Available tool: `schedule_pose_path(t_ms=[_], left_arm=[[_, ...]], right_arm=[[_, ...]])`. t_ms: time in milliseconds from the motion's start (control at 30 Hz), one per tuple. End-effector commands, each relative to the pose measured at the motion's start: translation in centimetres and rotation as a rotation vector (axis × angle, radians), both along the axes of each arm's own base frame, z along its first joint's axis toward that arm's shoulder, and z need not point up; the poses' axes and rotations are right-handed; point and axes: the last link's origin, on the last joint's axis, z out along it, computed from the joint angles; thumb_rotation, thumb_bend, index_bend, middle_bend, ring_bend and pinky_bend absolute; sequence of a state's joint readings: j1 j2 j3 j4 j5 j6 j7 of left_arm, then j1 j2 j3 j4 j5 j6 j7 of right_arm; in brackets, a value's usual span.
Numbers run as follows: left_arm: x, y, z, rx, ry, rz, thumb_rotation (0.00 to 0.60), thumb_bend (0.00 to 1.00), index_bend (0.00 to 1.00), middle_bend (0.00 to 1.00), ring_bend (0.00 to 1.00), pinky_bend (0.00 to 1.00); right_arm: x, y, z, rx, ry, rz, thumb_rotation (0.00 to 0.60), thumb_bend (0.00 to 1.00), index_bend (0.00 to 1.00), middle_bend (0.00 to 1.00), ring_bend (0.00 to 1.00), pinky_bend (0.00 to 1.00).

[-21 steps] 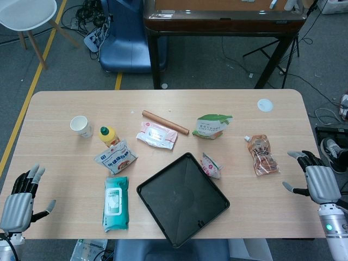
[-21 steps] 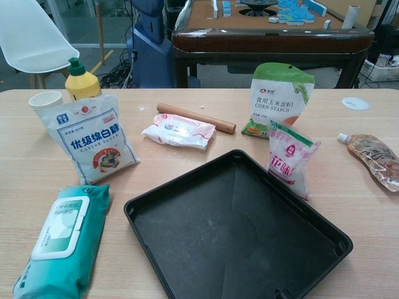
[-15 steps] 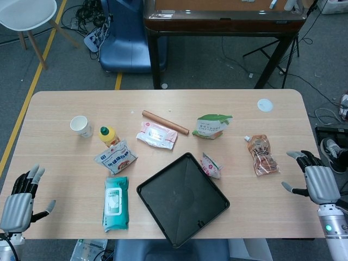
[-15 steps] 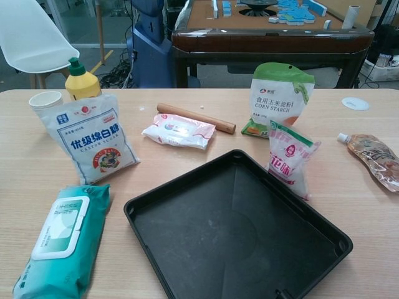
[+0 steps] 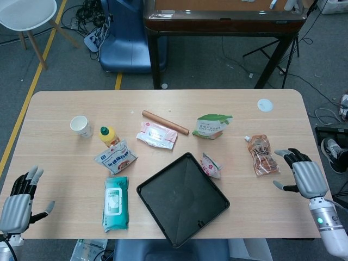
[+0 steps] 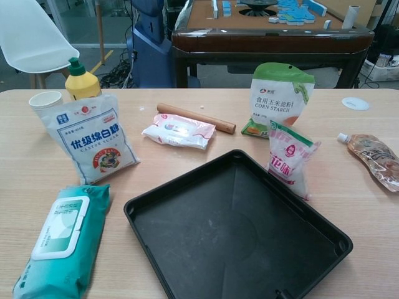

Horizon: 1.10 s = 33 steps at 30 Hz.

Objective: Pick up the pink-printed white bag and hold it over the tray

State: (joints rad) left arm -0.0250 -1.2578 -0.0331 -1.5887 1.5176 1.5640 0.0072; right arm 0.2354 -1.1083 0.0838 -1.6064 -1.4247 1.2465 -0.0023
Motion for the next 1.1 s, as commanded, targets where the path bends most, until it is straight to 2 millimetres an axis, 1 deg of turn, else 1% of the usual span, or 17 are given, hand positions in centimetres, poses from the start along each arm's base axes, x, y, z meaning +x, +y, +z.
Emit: schedule_pose_path(t_ms=[33, 133, 333, 567, 967, 1100], left_arm=[[0.0, -0.1, 0.1, 0.002, 0.000, 0.001, 0.600, 0.24, 0.04, 0.00, 0.00, 0.03], [0.0, -0.2, 0.1, 0.004, 0.001, 0.003, 0.600, 0.24, 0.04, 0.00, 0.00, 0.03], [0.0, -0.5, 0.3, 0.011, 0.005, 0.010, 0.600, 0.24, 0.04, 0.00, 0.00, 0.03], [0.2, -0.8, 0.4, 0.014, 0.012, 0.012, 0.600, 0.24, 0.04, 0.00, 0.00, 0.03], [0.5, -1.1, 0.4, 0.019, 0.025, 0.018, 0.600, 0.24, 0.04, 0.00, 0.00, 0.03], [0.6, -1.1, 0.4, 0.019, 0.028, 0.019, 0.600, 0.24, 0.04, 0.00, 0.00, 0.03]], right_arm=[[0.7, -1.6, -1.0, 0.053, 0.034, 0.023, 0.574, 0.00, 0.22, 0.24, 0.14, 0.24], [1.2, -2.9, -2.0, 0.095, 0.054, 0.039, 0.535, 0.00, 0.22, 0.24, 0.14, 0.24], [2.2, -5.6, -4.4, 0.169, 0.075, 0.074, 0.490, 0.00, 0.22, 0.24, 0.14, 0.24], [3.3, -8.4, -7.6, 0.257, 0.104, 0.122, 0.474, 0.00, 0.22, 0.24, 0.14, 0.24], [5.1, -10.9, -12.3, 0.361, 0.140, 0.194, 0.446, 0.00, 0.22, 0.24, 0.13, 0.24], [5.7, -11.5, -13.6, 0.392, 0.165, 0.220, 0.409, 0.00, 0.22, 0.24, 0.13, 0.23]])
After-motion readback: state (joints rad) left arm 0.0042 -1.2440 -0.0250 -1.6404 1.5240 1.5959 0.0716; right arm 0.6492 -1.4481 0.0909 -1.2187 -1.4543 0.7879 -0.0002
